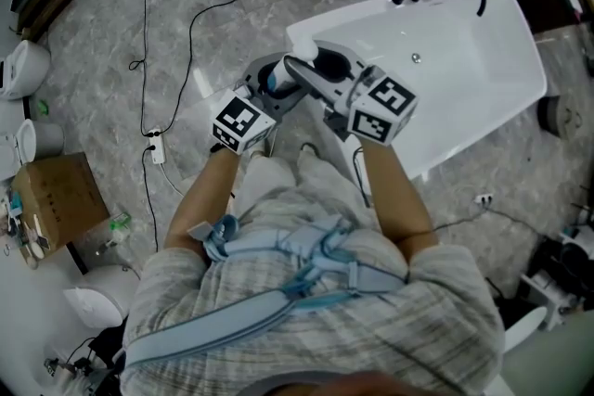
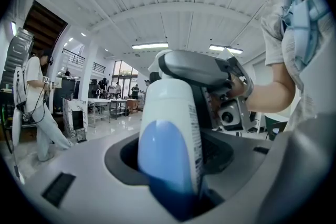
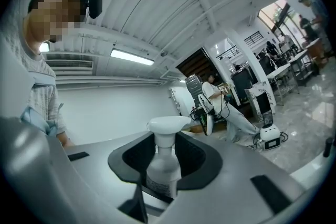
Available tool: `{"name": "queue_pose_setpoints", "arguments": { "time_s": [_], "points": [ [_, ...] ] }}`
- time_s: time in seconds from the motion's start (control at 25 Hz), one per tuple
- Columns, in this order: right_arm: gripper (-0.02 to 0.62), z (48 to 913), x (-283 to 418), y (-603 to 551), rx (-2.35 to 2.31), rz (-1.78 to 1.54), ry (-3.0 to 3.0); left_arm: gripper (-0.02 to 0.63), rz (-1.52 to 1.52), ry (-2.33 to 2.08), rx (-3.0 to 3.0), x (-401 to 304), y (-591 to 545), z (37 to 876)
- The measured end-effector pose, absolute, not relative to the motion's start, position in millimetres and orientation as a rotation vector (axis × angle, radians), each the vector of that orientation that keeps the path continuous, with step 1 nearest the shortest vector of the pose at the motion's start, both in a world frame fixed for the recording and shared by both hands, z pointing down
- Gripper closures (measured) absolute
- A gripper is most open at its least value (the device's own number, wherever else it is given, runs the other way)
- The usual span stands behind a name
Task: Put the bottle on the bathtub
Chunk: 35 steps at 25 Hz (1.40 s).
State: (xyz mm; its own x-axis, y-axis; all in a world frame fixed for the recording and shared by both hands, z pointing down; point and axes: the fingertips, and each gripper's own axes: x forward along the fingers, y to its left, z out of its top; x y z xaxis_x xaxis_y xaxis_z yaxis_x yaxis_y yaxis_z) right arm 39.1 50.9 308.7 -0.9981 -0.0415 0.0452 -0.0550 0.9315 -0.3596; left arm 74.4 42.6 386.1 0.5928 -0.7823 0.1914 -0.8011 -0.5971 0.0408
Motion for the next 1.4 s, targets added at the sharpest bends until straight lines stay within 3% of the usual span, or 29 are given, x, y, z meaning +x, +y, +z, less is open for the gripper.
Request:
{"name": "queue_pose_setpoints", "arguments": {
  "time_s": [1.08, 1.4],
  "points": [
    [0.479, 308, 57, 29, 0.139, 0.495, -3.057, 0.367, 0.330, -1.290, 2.712, 71, 43, 415],
    [0.479, 301, 60, 22, 0.140, 0.454, -3.075, 0.367, 0.534, -1.290, 2.659, 71, 41, 445]
  ]
}}
